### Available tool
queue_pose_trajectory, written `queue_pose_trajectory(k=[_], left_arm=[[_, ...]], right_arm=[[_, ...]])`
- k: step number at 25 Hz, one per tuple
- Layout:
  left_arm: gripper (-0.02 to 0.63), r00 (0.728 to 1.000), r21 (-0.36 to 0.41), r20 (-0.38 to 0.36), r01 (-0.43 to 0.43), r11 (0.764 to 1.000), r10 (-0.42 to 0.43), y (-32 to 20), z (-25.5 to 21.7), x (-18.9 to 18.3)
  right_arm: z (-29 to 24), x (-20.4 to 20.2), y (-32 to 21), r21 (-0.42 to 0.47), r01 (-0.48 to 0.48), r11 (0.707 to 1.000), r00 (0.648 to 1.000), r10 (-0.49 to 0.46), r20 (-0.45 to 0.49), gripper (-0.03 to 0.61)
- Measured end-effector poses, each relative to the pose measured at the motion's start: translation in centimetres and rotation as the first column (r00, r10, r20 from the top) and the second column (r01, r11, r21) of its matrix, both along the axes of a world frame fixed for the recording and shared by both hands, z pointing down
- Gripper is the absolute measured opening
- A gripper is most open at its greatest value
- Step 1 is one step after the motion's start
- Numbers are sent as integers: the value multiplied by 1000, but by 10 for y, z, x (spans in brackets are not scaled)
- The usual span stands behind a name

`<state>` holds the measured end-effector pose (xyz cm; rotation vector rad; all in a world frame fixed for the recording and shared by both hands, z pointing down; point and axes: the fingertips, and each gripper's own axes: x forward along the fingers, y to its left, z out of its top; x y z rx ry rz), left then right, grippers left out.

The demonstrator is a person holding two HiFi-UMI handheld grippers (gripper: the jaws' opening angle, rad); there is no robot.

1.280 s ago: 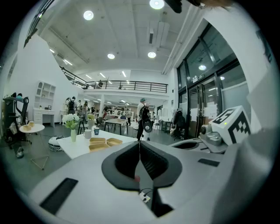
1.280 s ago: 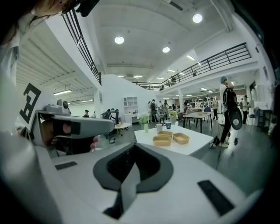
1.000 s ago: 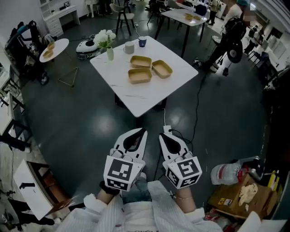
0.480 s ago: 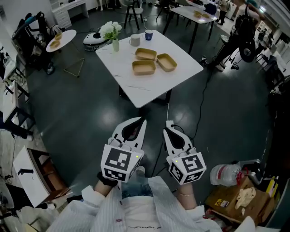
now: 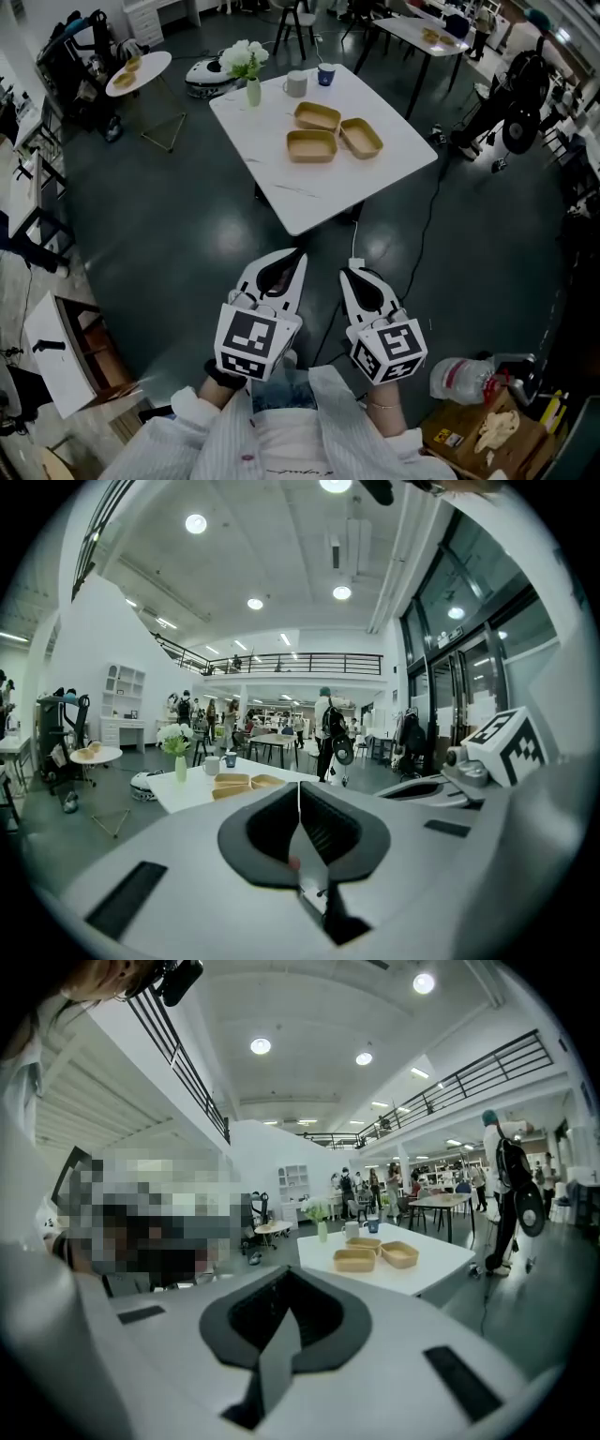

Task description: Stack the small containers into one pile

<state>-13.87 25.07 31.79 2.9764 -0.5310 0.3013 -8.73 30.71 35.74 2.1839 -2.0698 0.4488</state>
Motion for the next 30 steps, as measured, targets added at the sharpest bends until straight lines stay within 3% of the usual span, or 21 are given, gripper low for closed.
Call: queue_pose_trajectory(k=[13, 23, 30], left_arm=[[21, 1000, -42, 26, 8, 999, -7, -107, 10, 51], [21, 999, -39, 32, -35, 999, 36, -213, 9, 92], [21, 997, -46, 32, -73, 996, 74, -252, 13, 102]], right_arm=[[10, 48, -103, -50, 17, 999, 1000, -16, 17, 12], [5, 102, -199, -50, -69, 996, 997, 70, 15, 12], [10, 119, -230, -71, -138, 988, 990, 139, 11, 12]])
